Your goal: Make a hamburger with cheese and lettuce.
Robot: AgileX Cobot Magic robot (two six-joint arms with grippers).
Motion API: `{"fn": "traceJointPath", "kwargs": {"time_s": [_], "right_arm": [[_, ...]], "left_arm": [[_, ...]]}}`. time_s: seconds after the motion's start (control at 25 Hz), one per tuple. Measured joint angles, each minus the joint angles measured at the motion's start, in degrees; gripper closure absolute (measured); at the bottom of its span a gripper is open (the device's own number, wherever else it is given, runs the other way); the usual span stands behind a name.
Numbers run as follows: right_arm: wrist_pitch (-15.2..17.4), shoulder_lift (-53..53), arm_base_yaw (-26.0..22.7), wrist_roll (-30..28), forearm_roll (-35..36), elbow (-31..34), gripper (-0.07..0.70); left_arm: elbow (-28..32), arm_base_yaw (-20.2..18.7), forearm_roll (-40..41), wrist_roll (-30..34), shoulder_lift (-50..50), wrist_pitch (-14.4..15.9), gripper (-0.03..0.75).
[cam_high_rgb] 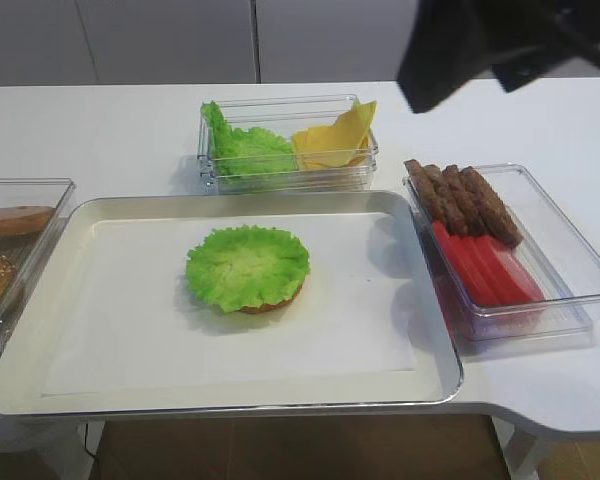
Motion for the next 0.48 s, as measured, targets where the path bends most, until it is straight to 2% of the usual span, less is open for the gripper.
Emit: {"fn": "traceJointPath", "kwargs": {"time_s": [0.48], "right_arm": [[0.8, -28.5, 0.0, 2.6, -5.8, 21.3, 0.076]], "left_arm": [[0.0, 0.0, -0.1, 0.0, 0.0, 0.0, 0.312]]}}
